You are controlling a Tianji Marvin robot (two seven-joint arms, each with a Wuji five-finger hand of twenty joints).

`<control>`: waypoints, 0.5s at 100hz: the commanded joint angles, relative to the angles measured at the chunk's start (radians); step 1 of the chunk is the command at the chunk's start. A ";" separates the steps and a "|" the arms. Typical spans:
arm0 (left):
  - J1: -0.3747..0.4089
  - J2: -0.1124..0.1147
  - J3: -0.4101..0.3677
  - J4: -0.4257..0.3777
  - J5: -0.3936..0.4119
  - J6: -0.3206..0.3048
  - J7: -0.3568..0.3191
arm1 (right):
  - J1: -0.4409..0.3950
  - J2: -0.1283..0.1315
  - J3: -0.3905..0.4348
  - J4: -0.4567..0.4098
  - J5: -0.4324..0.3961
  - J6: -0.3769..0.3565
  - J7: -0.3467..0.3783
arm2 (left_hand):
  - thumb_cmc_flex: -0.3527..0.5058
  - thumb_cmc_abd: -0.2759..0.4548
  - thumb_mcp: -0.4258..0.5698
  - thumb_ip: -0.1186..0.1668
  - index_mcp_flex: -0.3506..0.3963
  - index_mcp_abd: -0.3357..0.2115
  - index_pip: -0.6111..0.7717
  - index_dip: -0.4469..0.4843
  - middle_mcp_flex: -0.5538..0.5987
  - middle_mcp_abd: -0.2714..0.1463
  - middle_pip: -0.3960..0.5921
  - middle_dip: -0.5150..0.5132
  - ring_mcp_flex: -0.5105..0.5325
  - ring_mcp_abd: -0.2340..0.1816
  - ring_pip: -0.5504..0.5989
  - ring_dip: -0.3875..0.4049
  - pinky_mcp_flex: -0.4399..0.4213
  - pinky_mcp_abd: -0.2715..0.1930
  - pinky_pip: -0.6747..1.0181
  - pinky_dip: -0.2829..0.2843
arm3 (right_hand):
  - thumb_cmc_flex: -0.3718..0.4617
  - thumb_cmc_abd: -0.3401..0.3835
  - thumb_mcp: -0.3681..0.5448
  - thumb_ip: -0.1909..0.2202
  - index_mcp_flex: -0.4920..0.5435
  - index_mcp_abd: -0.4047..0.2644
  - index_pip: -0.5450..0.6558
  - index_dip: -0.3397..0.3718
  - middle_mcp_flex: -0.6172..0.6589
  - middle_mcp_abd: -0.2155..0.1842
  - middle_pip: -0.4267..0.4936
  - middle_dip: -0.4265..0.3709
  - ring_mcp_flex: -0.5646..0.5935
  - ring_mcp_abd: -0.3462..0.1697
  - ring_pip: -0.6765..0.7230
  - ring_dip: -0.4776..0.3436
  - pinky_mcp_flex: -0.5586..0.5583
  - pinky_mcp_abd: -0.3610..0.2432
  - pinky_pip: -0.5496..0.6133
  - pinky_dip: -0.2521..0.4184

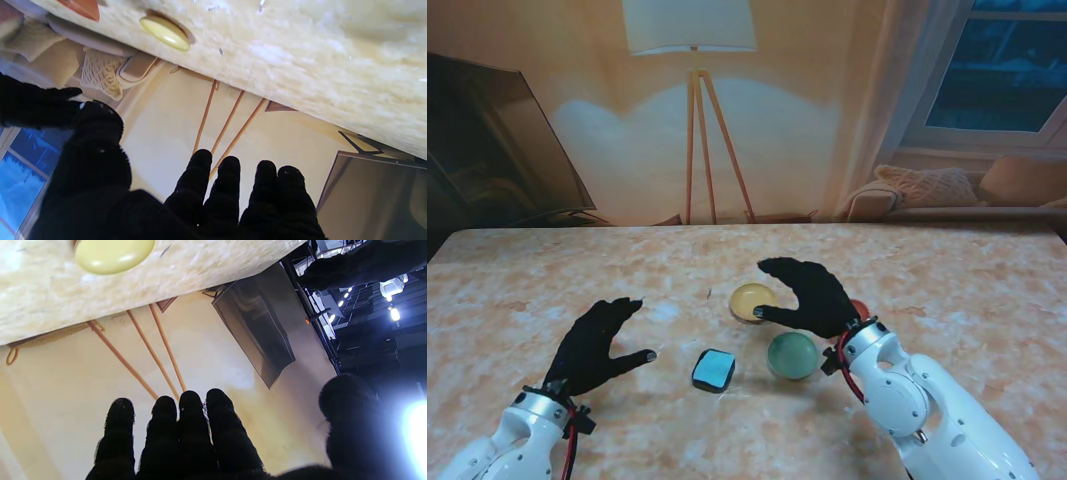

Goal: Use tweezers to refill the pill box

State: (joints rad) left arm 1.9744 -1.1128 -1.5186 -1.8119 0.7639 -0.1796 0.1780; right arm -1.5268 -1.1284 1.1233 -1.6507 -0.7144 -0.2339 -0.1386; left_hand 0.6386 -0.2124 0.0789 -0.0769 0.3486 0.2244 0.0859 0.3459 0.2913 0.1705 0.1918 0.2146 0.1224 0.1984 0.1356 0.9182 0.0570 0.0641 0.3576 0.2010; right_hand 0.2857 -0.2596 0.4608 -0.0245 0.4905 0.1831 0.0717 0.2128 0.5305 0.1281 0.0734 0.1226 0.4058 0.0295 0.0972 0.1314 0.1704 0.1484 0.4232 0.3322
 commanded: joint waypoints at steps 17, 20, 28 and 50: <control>0.068 -0.017 -0.044 -0.065 -0.041 -0.011 0.023 | -0.105 0.024 0.094 -0.023 -0.003 -0.088 0.007 | 0.023 0.025 -0.046 0.026 0.012 0.013 -0.024 -0.015 0.012 0.008 -0.020 -0.015 -0.020 0.032 -0.005 -0.010 -0.002 -0.004 -0.026 -0.009 | -0.072 -0.017 0.013 -0.032 -0.035 0.026 -0.024 -0.016 -0.038 0.006 0.000 -0.018 -0.035 -0.030 -0.025 -0.025 -0.017 -0.040 -0.039 -0.012; 0.074 -0.017 -0.047 -0.068 -0.042 -0.013 0.023 | -0.117 0.024 0.103 -0.023 -0.004 -0.100 0.005 | 0.025 0.023 -0.048 0.027 0.012 0.014 -0.024 -0.015 0.012 0.010 -0.022 -0.016 -0.019 0.033 -0.005 -0.011 -0.001 -0.003 -0.027 -0.009 | -0.073 -0.018 0.016 -0.032 -0.033 0.029 -0.023 -0.017 -0.037 0.007 0.002 -0.018 -0.033 -0.031 -0.025 -0.026 -0.016 -0.042 -0.042 -0.013; 0.084 -0.017 -0.055 -0.070 -0.044 -0.018 0.019 | -0.145 0.026 0.124 -0.015 -0.010 -0.128 0.001 | 0.029 0.025 -0.054 0.027 0.012 0.013 -0.025 -0.016 0.014 0.011 -0.024 -0.016 -0.020 0.032 -0.004 -0.014 0.001 -0.004 -0.029 -0.010 | -0.074 -0.019 0.022 -0.033 -0.031 0.030 -0.023 -0.018 -0.035 0.008 0.004 -0.019 -0.028 -0.029 -0.024 -0.026 -0.011 -0.042 -0.047 -0.014; 0.087 -0.018 -0.053 -0.053 -0.057 -0.031 0.023 | -0.186 0.023 0.143 0.020 -0.014 -0.160 -0.035 | 0.040 0.024 -0.068 0.029 0.019 0.015 -0.023 -0.017 0.019 0.012 -0.024 -0.014 -0.018 0.034 0.003 -0.009 0.009 -0.005 -0.031 -0.011 | -0.074 -0.023 0.031 -0.035 -0.020 0.029 -0.017 -0.019 -0.026 0.010 0.011 -0.019 -0.020 -0.025 -0.023 -0.026 -0.002 -0.043 -0.059 -0.017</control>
State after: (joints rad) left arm 2.0548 -1.1283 -1.5748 -1.8715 0.7120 -0.2068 0.2112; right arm -1.6912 -1.1020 1.2680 -1.6518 -0.7230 -0.3920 -0.1731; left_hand 0.6622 -0.2111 0.0353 -0.0690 0.3499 0.2314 0.0859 0.3444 0.2923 0.1804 0.1796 0.2088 0.1224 0.2083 0.1356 0.9160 0.0607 0.0741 0.3463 0.2012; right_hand 0.2486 -0.2593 0.4831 -0.0262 0.4694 0.2015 0.0626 0.2056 0.5127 0.1297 0.0794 0.1189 0.3910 0.0290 0.0893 0.1306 0.1684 0.1375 0.3885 0.3317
